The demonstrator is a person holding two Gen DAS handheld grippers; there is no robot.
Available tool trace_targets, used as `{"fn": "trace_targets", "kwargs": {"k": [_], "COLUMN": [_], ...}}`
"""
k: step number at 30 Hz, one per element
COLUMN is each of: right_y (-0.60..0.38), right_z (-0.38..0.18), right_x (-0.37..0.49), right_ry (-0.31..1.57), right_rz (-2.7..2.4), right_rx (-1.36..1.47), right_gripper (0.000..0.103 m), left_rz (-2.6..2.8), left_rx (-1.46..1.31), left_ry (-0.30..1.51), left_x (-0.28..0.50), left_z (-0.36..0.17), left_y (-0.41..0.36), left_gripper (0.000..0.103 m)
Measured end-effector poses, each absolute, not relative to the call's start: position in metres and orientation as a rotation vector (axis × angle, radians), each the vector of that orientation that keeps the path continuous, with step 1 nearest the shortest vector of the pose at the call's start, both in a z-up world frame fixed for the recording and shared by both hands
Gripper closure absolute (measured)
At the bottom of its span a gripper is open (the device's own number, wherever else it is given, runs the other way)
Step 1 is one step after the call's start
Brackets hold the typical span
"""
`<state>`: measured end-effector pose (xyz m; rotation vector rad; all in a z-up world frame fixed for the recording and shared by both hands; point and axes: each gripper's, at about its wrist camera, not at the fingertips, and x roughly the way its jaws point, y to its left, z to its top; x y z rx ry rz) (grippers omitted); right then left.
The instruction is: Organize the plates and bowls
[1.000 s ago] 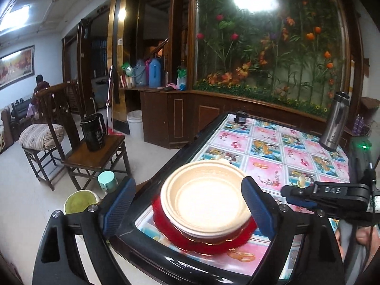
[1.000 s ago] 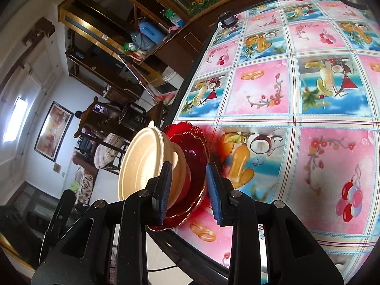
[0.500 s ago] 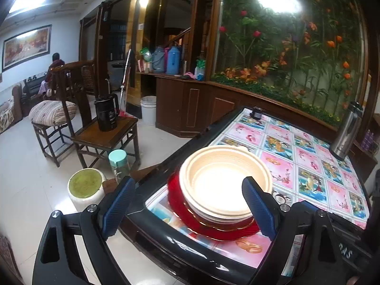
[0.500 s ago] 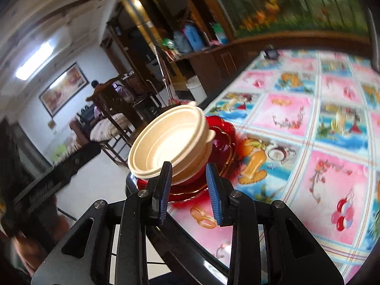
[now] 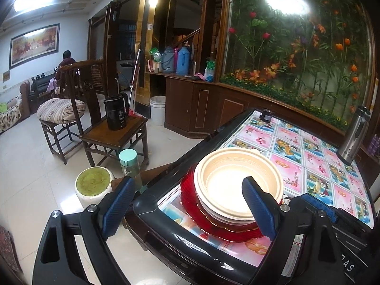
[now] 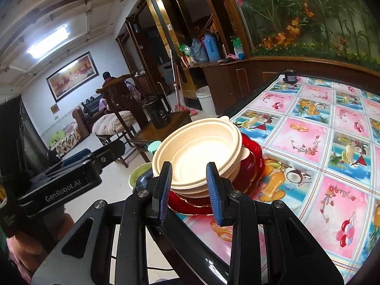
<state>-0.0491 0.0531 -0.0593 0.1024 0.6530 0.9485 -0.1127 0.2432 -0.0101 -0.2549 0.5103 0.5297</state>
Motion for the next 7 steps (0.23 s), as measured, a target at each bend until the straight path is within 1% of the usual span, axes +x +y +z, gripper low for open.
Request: {"fn": "trace_targets", "kwargs": {"k": [7], "right_y": [0.06], "right_z": [-0.0615], "right_x": [-0.049], "right_ry": [0.666], "right_rz": [0.951], "right_rx": [0.096], "right_gripper": [0.073], "left_rz": [0.552], "left_rx": [-0.275], "left_ry": [0.534], "left_x": [-0.1095], "left_z": [-0.0124], "left_y": [0.2476], "left_gripper": [0.011]}}
